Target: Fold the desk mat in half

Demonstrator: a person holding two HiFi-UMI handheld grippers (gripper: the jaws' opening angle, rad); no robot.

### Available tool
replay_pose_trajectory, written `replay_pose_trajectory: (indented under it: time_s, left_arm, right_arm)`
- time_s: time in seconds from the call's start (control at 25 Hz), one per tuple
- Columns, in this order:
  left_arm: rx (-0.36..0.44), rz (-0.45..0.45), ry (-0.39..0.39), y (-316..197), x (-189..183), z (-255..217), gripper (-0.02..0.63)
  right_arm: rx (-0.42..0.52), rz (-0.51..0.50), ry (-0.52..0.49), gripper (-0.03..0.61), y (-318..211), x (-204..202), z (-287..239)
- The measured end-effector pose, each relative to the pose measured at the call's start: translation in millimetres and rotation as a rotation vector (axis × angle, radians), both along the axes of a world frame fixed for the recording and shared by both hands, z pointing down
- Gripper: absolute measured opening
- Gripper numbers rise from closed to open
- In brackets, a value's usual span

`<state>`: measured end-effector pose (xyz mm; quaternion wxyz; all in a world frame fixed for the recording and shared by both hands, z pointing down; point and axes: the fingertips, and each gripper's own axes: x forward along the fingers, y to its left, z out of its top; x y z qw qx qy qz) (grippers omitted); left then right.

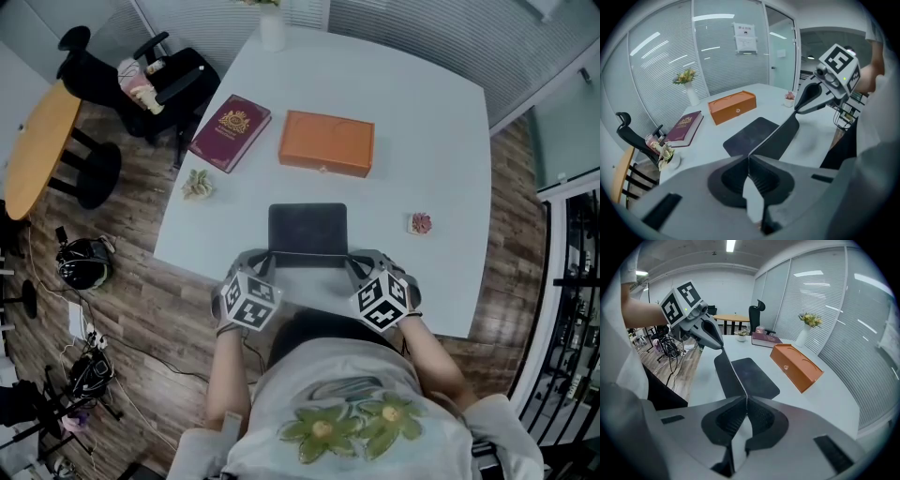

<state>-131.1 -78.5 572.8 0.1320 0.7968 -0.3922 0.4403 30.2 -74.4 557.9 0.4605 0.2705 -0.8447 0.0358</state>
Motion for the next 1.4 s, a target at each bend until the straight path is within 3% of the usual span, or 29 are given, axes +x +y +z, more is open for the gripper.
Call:
replay_pose_trajectory:
  time_s: [0.76,1.4]
  left_arm:
    - [0.062,-0.058,0.018,-23.0,2.1,-12.8,0.012]
    - [0.071,-0.024,0.025,-41.6,0.4,-23.2,0.012]
  right_arm:
    - [0.036,0.019,-0.023,0.025,-21.4,3.5,-9.3]
    - [0.05,0.055,-0.033,0.025,-40.3,1.7,-19.1]
